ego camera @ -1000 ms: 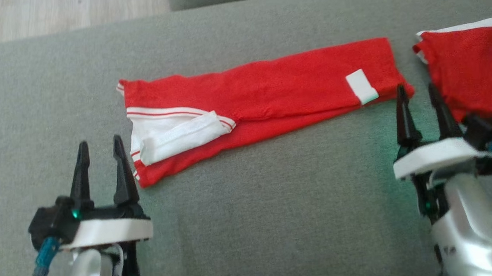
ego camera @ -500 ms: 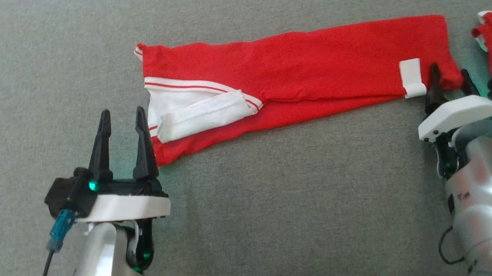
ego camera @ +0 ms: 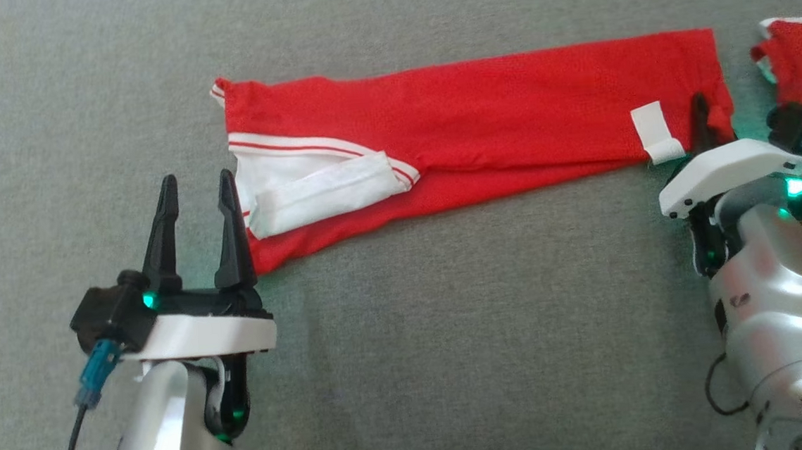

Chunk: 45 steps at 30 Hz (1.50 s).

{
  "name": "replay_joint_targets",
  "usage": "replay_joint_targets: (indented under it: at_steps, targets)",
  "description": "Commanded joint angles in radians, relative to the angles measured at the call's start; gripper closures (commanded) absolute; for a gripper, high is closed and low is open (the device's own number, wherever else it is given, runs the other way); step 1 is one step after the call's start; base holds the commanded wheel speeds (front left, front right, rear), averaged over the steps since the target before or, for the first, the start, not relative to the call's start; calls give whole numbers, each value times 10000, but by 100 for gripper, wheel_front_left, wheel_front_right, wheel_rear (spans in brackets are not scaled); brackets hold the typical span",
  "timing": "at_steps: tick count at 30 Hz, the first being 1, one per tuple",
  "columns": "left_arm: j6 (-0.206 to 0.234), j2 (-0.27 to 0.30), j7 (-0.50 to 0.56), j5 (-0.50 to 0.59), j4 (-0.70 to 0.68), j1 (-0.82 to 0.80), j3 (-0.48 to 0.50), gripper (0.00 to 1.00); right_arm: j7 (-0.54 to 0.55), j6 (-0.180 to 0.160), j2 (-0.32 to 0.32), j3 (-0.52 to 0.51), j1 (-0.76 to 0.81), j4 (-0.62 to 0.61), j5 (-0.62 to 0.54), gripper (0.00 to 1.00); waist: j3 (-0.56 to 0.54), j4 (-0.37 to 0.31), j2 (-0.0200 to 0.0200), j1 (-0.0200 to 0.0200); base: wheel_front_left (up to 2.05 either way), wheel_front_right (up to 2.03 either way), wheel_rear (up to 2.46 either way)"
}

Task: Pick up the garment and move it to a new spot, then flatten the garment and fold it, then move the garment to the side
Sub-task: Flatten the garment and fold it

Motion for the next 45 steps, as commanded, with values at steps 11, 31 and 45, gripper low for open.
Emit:
replay_joint_targets:
  at_steps: [11, 31, 45]
  targets:
    - [76, 80, -51, -101, -569, 81, 137, 0, -362, -9, -1040, 160, 495, -1539, 771, 100, -976, -637, 0, -1, 0, 0, 0]
    - [322, 80, -51, -267, -824, 496, -144, 0, 723, -9, 218, 4083, 1017, -3846, 2620, 100, -1943, 835, 0, -1, 0, 0, 0]
    - [446, 80, -51, -485, -737, 534, -615, 0, 453, -9, 224, 7615, 1032, -2723, 5182, 100, -1803, 2373, 0, -1, 0, 0, 0]
